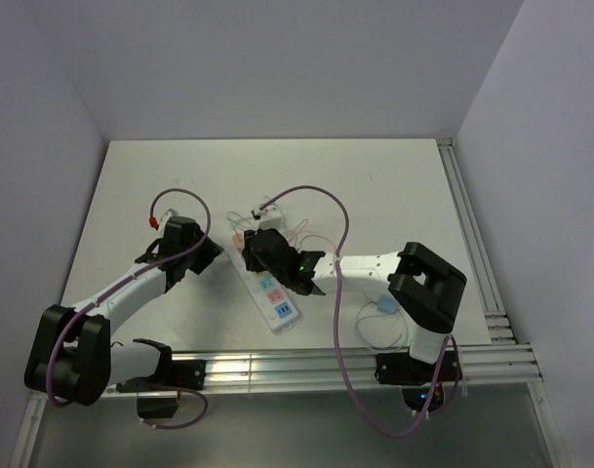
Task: Insert the plug
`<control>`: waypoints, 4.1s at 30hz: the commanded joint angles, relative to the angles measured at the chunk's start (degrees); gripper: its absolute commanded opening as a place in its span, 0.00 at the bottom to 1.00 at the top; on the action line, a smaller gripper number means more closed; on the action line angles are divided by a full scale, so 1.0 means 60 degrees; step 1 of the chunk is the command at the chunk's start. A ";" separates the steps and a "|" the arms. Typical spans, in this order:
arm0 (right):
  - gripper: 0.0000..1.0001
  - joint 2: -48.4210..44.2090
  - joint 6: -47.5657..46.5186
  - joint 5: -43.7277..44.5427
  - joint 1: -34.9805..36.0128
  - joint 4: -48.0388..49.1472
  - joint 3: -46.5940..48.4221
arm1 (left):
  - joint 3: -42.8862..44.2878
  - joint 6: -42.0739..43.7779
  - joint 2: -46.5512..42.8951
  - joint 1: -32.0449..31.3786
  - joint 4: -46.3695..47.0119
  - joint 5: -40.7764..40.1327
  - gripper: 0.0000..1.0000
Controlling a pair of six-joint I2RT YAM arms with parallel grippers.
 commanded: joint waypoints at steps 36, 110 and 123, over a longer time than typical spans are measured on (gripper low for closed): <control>0.00 0.1317 -0.1999 0.2646 0.0784 0.3673 -0.0944 | 0.0089 0.0363 0.0584 0.0503 0.1378 0.0950 0.50; 0.00 0.3295 -0.3333 0.3848 0.1560 0.0789 0.0285 | -0.0453 0.0100 0.1243 0.0503 0.2359 0.0993 0.47; 0.00 0.3397 -0.3508 0.1724 0.0916 -0.0750 0.0624 | -0.0570 0.0129 0.1390 0.0503 0.2492 0.1009 0.46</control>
